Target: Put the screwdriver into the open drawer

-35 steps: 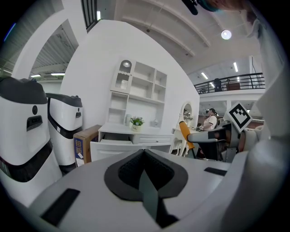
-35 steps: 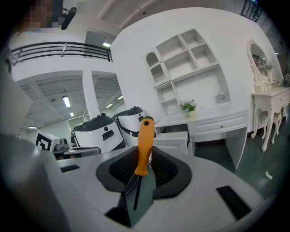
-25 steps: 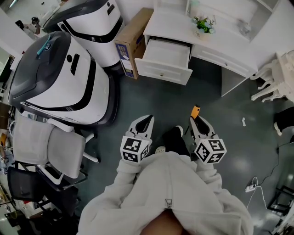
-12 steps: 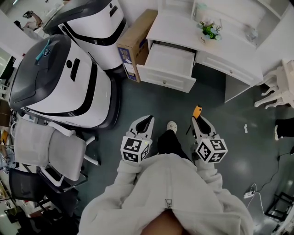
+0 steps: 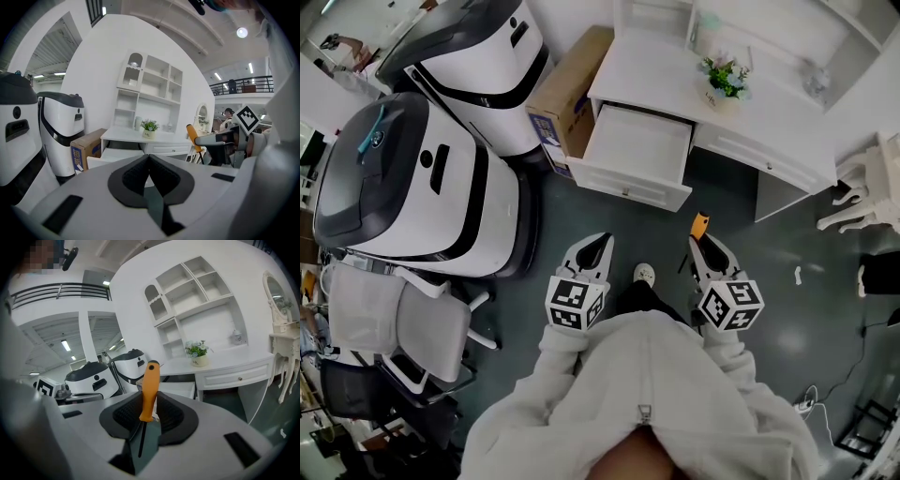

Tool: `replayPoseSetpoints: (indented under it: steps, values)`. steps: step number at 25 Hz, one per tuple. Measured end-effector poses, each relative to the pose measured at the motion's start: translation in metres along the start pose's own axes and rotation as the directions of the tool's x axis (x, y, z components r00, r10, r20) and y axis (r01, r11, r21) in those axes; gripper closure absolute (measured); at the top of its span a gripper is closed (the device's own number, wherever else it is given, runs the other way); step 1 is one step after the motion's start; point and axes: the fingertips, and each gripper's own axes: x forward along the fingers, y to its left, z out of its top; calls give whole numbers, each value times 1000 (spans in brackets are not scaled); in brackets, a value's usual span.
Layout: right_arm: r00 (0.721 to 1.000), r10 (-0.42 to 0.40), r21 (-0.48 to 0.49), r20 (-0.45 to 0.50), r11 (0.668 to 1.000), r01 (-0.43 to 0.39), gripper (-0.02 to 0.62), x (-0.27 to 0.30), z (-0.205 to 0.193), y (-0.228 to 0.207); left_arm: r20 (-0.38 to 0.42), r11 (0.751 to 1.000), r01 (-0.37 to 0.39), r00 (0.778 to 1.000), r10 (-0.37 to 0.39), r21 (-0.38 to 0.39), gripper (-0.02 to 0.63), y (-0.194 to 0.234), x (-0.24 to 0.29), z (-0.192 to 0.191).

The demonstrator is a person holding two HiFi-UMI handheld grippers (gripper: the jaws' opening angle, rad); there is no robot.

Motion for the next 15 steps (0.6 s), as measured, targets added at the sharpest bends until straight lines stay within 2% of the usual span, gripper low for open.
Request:
replayPoseSetpoints:
  steps: [8,15]
  values:
    - [1000,2,-4,1,1000,-2,486,41,39,-42,10,1000,-9,1000,9,-1,589,17,64,32]
    - [1000,6,-5,-8,1000,-6,485,75,58,-73,9,1000,-16,1000,16,-14,589,29,110,44]
